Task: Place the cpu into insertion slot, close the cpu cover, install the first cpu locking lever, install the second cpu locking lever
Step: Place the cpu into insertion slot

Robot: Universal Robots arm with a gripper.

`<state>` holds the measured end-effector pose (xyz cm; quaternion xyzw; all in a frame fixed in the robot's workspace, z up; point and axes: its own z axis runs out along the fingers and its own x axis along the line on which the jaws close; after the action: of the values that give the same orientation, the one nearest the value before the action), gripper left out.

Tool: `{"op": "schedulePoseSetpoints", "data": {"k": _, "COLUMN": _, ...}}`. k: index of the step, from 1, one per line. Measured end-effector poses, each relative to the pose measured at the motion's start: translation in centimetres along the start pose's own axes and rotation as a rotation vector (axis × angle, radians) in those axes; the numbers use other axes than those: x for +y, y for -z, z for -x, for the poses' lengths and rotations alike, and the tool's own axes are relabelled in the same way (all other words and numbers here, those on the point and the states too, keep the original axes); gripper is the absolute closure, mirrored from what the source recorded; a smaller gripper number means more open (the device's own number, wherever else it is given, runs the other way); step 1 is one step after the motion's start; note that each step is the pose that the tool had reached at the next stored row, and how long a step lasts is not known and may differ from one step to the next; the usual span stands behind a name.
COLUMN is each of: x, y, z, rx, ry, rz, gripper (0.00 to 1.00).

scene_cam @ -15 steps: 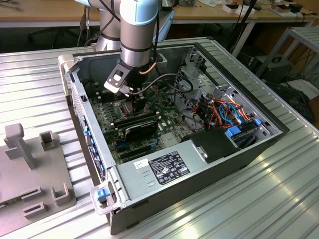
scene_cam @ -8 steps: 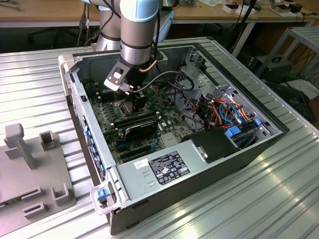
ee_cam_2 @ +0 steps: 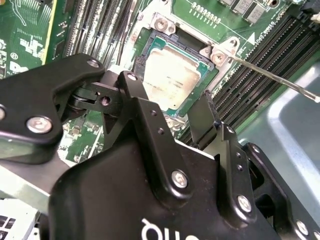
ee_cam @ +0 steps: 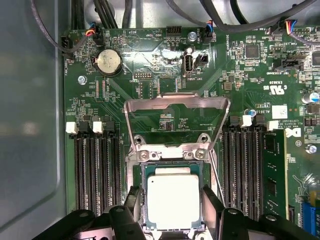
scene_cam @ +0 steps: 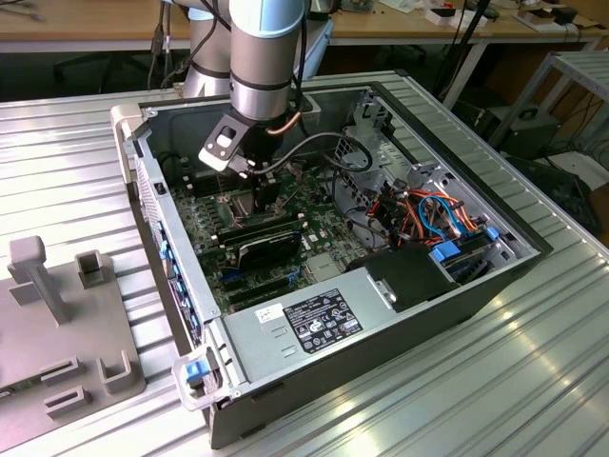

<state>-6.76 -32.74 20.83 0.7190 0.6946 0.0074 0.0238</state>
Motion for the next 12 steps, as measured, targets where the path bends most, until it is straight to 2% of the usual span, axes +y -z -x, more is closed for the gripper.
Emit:
{"op": "schedulePoseSetpoints", "data": {"k": 4, "x": 0.04, "y": 0.9, "z": 0.02, "rx": -0.0001, "ry": 0.0, "rz": -0.0023, "gripper": 0.4}}
{"op": "schedulePoseSetpoints", "data": {"k": 8, "x": 0.06, "y": 1.34, "z": 0.03, "rx": -0.0004, "ry": 0.007, "rz": -0.003, "gripper": 0.65}}
{"op": "schedulePoseSetpoints", "data": {"k": 10, "x": 0.08, "y": 1.79, "z": 0.04, "rx": -0.0007, "ry": 0.012, "rz": -0.0042, "gripper": 0.77}}
{"op": "schedulePoseSetpoints", "data": {"k": 11, "x": 0.09, "y": 1.9, "z": 0.04, "rx": -0.0007, "ry": 0.013, "rz": -0.0046, "gripper": 0.89}}
{"op": "schedulePoseSetpoints", "data": {"k": 12, "x": 0.09, "y": 1.9, "z": 0.04, "rx": -0.0006, "ry": 0.013, "rz": -0.0046, "gripper": 0.89}}
